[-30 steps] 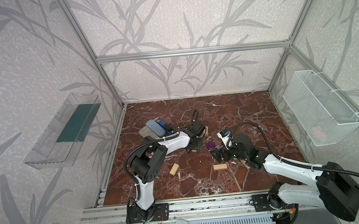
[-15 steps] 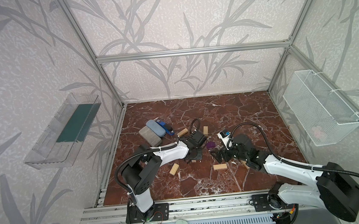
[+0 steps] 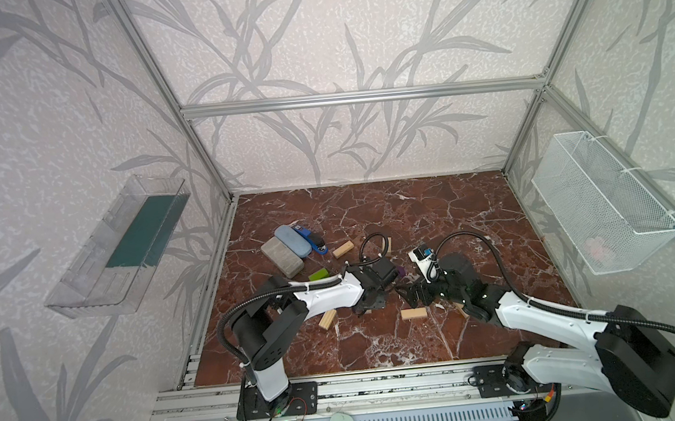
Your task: Build the wood block tower
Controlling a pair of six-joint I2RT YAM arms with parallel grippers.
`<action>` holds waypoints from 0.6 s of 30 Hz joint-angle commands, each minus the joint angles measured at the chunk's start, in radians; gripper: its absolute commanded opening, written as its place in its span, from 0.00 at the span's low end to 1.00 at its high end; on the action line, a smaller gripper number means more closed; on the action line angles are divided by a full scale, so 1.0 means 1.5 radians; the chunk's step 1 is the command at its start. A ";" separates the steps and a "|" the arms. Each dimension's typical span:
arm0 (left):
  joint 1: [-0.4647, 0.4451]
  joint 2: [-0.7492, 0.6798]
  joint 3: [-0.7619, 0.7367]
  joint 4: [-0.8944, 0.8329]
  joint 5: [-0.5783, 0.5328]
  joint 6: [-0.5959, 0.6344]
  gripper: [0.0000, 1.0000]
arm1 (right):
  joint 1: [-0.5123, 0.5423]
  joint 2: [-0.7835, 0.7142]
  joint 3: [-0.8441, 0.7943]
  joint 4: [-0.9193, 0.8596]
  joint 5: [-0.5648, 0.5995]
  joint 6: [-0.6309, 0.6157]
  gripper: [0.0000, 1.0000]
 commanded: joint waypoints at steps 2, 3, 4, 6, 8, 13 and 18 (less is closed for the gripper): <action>-0.004 0.010 -0.021 -0.022 0.021 -0.032 0.26 | 0.004 -0.021 -0.007 0.011 -0.001 -0.004 0.99; -0.003 0.013 -0.020 -0.020 0.024 -0.029 0.26 | 0.003 -0.023 -0.007 0.010 0.001 -0.005 0.99; -0.004 0.013 -0.019 -0.020 0.027 -0.027 0.27 | 0.004 -0.025 -0.007 0.010 0.003 -0.005 0.99; -0.004 0.014 -0.018 -0.023 0.029 -0.027 0.29 | 0.004 -0.028 -0.009 0.008 0.004 -0.005 0.99; -0.004 0.014 -0.017 -0.029 0.022 -0.029 0.31 | 0.004 -0.029 -0.011 0.008 0.005 -0.006 0.99; -0.004 0.017 -0.011 -0.044 0.011 -0.035 0.35 | 0.003 -0.029 -0.009 0.008 0.009 -0.007 0.99; -0.004 0.021 0.001 -0.057 -0.003 -0.046 0.35 | 0.004 -0.024 -0.007 0.007 0.008 -0.006 0.99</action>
